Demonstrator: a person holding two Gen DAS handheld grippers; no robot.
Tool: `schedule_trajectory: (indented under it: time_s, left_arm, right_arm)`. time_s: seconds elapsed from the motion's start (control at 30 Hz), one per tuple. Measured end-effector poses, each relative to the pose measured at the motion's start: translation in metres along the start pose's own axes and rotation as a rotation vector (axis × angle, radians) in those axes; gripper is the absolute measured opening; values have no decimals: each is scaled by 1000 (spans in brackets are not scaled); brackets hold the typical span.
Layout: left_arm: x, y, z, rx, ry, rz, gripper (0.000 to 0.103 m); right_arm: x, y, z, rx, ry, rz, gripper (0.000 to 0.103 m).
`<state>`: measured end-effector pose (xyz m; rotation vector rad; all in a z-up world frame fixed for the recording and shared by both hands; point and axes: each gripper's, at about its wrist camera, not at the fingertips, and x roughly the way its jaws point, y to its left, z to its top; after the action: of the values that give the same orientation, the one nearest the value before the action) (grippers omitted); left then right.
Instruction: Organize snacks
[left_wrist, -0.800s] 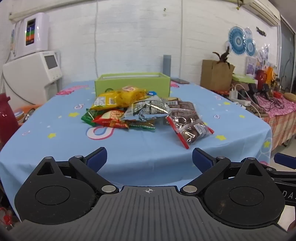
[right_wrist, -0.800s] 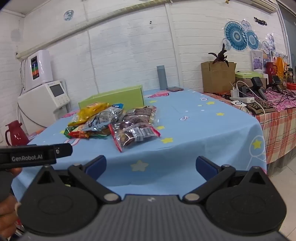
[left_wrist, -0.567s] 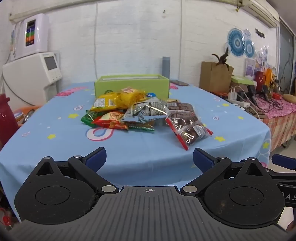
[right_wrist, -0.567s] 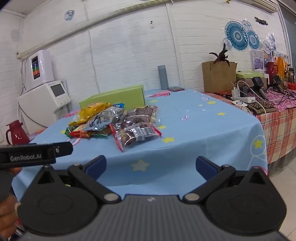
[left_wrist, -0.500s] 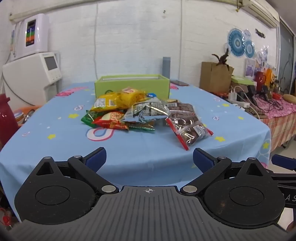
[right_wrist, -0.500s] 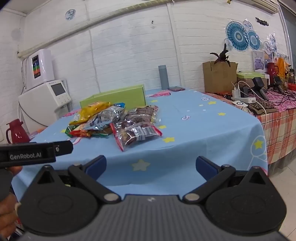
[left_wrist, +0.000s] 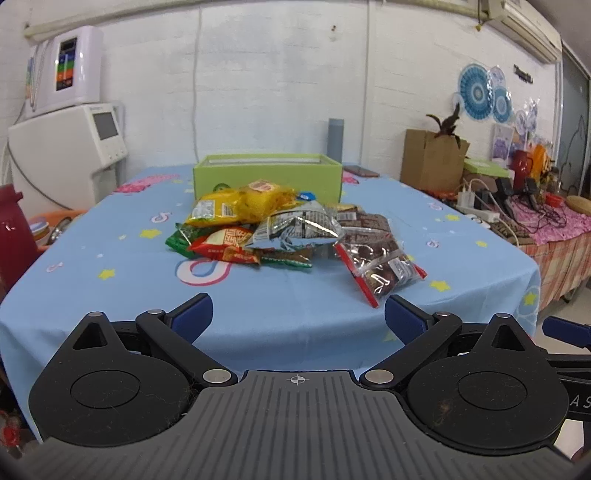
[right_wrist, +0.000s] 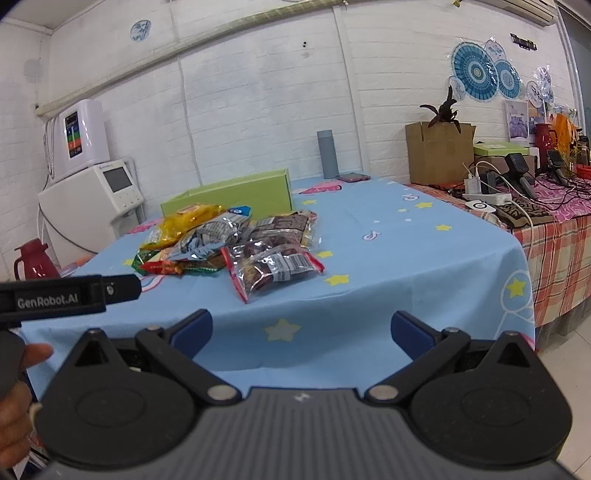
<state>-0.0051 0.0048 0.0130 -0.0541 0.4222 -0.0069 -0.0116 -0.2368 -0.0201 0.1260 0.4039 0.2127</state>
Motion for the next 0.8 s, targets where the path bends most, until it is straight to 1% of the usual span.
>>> schedule_trajectory:
  time_s: [0.13,0.3,0.57,0.7,0.8]
  left_arm:
    - [-2,2,-1,-9,-6,6,95]
    - [1,5,0,-21,-4,30,95]
    - [7,1,-7,-12,4,24,95]
    - [14,3,-10,-14,28,34,95]
    - [15,4,-11,-21,29,20,95]
  right_arm:
    - [-2,6,1,-26,-10,5,103]
    - [3,8,-2,-33,11,34,103]
    - [4,6,-5,-25,18,31,103]
    - [8,7,-6,-28,28,32,103]
    - [9,7,-6,-30,33,34,103]
